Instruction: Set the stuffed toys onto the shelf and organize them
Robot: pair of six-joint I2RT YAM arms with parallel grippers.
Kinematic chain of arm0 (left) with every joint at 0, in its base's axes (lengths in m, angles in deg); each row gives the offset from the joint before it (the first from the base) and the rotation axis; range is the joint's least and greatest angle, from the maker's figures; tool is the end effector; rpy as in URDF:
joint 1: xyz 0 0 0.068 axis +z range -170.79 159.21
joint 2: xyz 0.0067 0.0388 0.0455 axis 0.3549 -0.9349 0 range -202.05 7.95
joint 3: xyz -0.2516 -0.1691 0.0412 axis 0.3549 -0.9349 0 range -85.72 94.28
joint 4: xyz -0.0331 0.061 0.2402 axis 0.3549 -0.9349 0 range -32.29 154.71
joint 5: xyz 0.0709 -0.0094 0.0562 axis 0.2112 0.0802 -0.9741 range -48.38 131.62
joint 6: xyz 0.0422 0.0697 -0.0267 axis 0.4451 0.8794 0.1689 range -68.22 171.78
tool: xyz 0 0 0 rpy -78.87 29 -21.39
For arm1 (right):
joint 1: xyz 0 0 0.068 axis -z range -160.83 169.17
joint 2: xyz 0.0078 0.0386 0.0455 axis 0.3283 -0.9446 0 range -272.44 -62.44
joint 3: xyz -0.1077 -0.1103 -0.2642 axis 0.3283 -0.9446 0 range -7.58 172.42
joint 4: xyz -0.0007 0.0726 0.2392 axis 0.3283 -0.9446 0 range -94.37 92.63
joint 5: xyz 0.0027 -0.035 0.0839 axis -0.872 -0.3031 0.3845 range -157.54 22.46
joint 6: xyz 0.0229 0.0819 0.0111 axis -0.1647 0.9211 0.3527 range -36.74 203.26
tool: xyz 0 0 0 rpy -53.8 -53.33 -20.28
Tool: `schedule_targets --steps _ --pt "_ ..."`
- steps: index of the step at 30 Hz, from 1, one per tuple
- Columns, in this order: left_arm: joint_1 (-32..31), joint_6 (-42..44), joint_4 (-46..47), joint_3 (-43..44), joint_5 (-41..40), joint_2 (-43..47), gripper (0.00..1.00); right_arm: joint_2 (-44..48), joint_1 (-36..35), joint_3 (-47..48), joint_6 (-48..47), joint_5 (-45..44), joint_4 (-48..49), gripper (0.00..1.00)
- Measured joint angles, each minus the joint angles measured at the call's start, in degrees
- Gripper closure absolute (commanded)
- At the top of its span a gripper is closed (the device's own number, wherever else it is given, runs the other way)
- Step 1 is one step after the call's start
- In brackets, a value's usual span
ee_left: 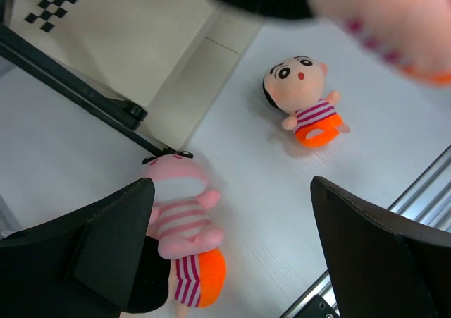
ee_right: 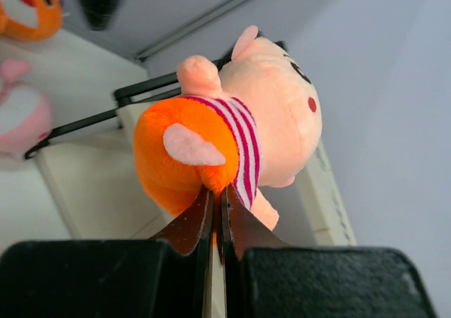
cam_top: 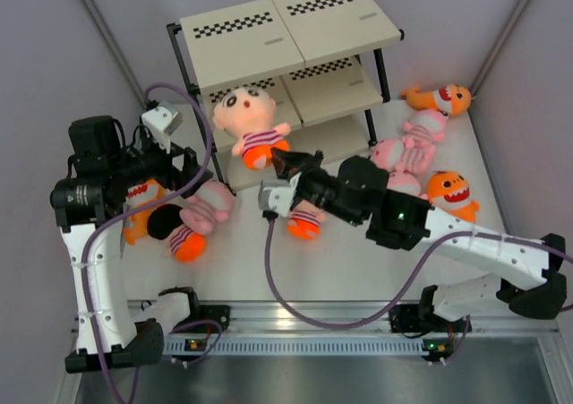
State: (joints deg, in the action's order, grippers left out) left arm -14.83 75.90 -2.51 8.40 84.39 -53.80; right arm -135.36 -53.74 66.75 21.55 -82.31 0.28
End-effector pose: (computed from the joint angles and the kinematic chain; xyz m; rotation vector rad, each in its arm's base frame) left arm 0.1542 -0.0356 0.4774 0.7180 1.9065 -0.4843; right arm 0.1099 0.2914 0.4616 -1.3749 0.7925 -0.0520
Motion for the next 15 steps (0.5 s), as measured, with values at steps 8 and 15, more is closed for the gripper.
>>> schedule_targets --steps 8,15 --pt "0.0 -1.27 -0.09 2.54 -3.56 0.02 0.02 1.46 13.92 19.65 -1.86 10.62 -12.94 1.0" --pt "0.0 -1.27 -0.11 2.19 -4.48 0.04 0.02 -0.39 18.43 26.84 -4.48 15.69 -22.36 1.0"
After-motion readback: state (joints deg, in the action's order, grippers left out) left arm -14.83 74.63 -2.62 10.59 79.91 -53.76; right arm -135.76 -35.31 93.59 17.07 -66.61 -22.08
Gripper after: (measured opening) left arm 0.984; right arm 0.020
